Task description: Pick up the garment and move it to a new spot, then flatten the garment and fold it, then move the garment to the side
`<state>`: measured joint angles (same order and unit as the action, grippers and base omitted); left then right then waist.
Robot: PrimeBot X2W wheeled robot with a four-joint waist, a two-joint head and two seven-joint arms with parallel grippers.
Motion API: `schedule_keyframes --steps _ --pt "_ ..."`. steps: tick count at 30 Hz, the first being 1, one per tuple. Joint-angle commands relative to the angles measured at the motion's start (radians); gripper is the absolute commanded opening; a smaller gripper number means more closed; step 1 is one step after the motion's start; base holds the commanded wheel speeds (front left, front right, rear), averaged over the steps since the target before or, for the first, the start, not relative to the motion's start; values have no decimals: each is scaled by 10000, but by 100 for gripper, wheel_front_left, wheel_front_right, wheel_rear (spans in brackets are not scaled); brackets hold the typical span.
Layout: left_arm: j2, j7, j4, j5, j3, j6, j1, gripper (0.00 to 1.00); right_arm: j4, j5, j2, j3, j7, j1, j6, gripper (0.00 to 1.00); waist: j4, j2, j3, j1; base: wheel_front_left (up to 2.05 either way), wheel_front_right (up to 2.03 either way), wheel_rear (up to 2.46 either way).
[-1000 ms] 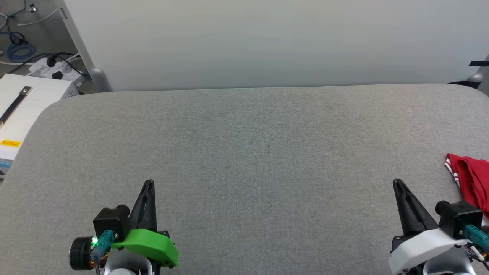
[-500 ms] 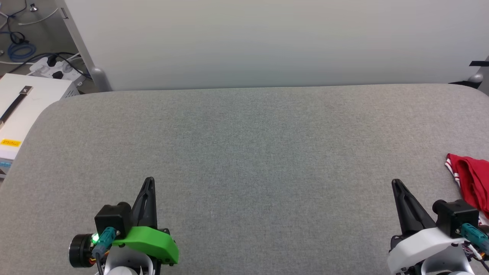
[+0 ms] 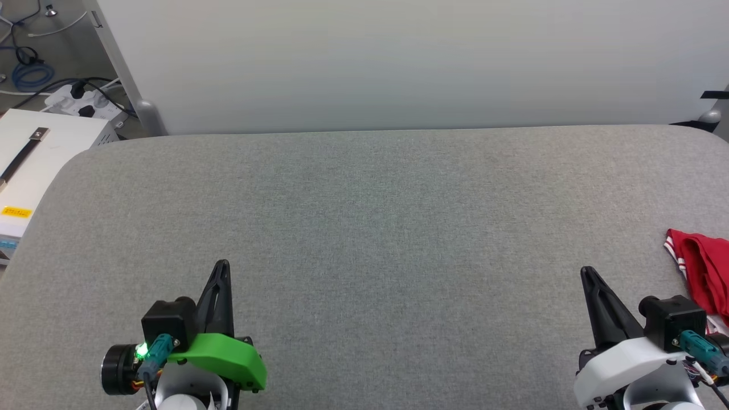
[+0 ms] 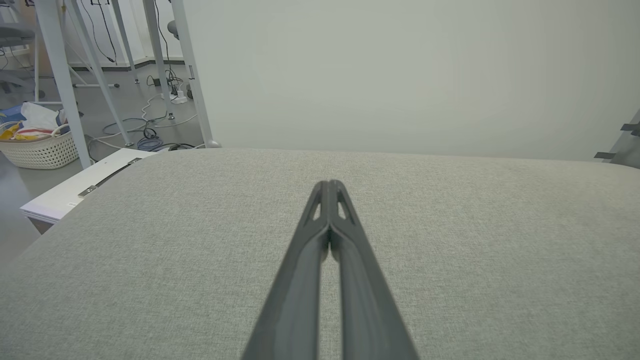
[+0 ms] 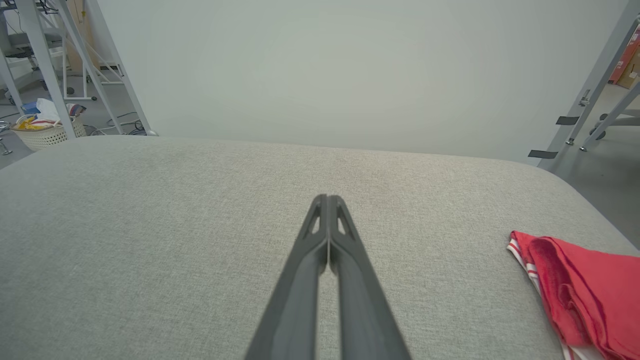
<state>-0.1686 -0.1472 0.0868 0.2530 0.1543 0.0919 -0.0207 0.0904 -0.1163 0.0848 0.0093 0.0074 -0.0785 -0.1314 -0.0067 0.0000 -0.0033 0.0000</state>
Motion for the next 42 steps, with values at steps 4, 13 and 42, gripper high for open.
schedule_keyframes --steps 4,13,42 --pt "130 137 -89 -286 -154 -106 98 0 -100 155 -35 -23 -33 230 4 0 5 0 2 0 0 0 0" --pt "270 314 -193 -584 -338 -214 112 0 -207 289 -76 -32 -38 303 4 0 13 0 6 0 0 0 0" --pt "730 897 -532 -1564 -944 -569 160 0 -558 729 -212 -63 -56 546 6 0 40 0 20 0 0 0 0"
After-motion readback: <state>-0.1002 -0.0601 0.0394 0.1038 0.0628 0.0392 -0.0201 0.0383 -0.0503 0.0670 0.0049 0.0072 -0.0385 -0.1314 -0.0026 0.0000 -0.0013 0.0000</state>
